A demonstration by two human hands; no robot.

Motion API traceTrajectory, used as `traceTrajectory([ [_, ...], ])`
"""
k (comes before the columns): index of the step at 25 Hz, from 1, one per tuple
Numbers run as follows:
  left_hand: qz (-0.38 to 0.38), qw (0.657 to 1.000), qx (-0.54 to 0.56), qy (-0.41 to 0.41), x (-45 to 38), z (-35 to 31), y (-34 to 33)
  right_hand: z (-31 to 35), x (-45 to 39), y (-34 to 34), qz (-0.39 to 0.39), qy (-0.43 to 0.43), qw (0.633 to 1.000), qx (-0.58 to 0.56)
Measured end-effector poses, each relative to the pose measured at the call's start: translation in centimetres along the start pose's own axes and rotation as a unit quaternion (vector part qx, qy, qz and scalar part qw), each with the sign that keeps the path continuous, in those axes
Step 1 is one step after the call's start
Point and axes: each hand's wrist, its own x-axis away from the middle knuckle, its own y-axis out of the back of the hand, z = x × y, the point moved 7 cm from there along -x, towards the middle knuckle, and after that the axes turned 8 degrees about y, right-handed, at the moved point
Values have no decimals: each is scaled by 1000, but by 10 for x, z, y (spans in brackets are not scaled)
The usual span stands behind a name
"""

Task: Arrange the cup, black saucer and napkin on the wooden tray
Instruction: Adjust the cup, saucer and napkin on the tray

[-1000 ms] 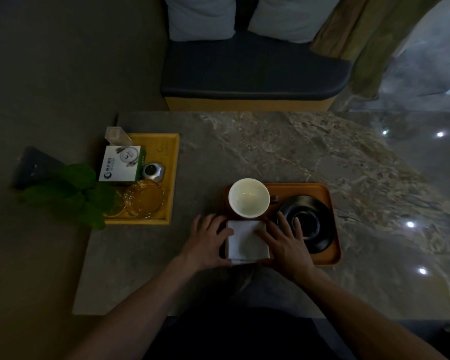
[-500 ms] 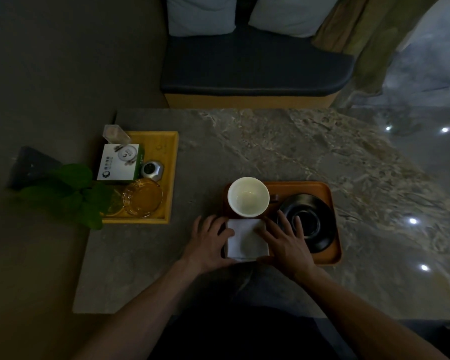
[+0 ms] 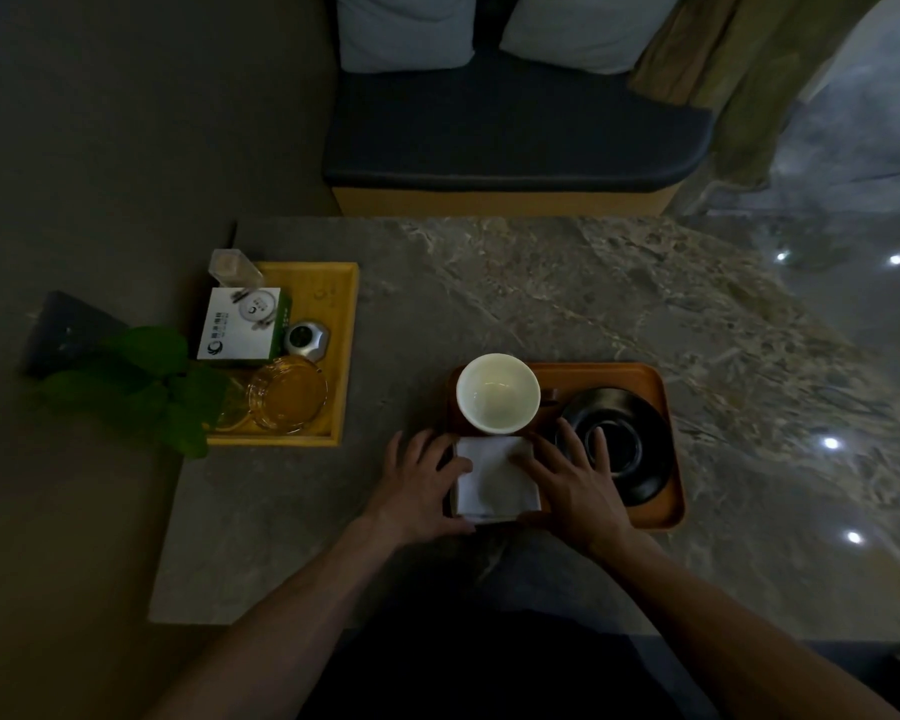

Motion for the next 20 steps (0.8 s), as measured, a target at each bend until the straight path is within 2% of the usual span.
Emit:
traceTrajectory([
  [6,34,999,-13,-22,-6,-2,13,-3,-6,7,5,10,1000,-17],
  [20,11,1000,1,-19,-3,1,2,-1,2,2,18,-6,999,-27],
])
